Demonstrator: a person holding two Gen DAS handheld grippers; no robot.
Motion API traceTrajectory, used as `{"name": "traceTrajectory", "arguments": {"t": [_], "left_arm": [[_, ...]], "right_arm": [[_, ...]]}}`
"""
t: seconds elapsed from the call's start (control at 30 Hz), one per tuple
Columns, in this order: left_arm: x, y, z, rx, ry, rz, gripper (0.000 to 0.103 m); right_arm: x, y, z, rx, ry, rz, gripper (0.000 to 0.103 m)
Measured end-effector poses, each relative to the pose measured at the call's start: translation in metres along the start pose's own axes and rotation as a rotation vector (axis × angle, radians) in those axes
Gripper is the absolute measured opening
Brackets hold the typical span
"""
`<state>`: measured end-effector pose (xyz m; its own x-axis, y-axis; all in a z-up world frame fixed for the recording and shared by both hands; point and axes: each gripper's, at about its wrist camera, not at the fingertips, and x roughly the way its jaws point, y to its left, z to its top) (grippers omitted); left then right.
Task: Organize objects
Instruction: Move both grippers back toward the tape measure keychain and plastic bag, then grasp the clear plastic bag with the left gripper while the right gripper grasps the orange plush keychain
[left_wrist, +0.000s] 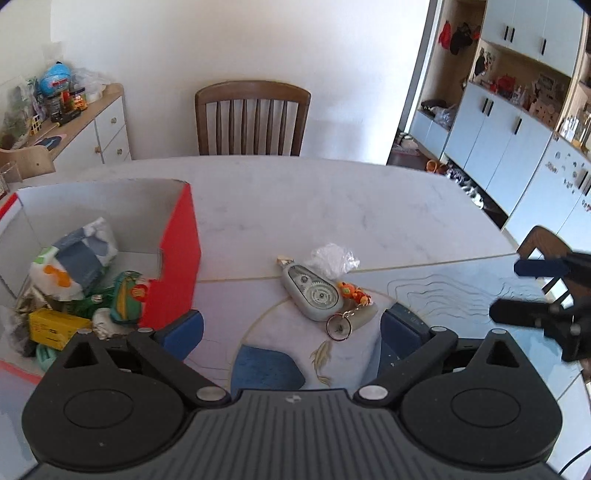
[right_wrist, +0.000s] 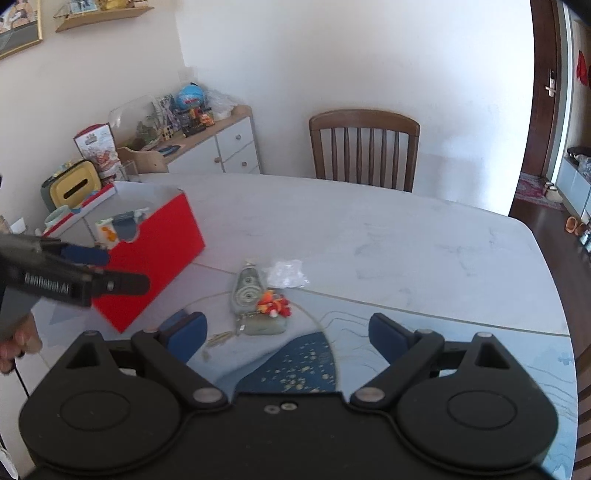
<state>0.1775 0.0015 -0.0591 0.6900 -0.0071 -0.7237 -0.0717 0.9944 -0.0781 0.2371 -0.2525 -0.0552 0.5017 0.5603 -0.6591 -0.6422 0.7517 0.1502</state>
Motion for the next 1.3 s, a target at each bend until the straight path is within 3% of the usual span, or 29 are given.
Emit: {"name": "traceTrajectory", "arguments": {"t": [0.33, 0.6, 0.77, 1.2, 1.3], "left_arm": [[0.039, -0.008, 0.027, 0.021, -0.004, 0.015, 0.103], [0.087, -0.024, 0.061, 0.132, 0.010, -0.041, 0.103], [0.128, -0.029, 0.079, 0.137, 0.084, -0.114, 0.103], [0.194, -0.044, 0.067, 0.230, 0.187, -0.137, 0.101], [0.200, -0.043, 0.065, 0.229, 0.208, -0.157, 0.090]], "right_arm": [[0.045, -0.012, 0.003, -0.045, 0.059, 0.040, 0.087], [0.079, -0.009, 0.002, -0.017, 0.081, 0.090, 0.083], [0.102, -0.009, 0.002, 0.018, 0.091, 0.099, 0.078], [0.137, -0.008, -0.005, 0.133, 0.098, 0.123, 0.063], [0.139, -0.011, -0.005, 0.156, 0.102, 0.131, 0.060]]}}
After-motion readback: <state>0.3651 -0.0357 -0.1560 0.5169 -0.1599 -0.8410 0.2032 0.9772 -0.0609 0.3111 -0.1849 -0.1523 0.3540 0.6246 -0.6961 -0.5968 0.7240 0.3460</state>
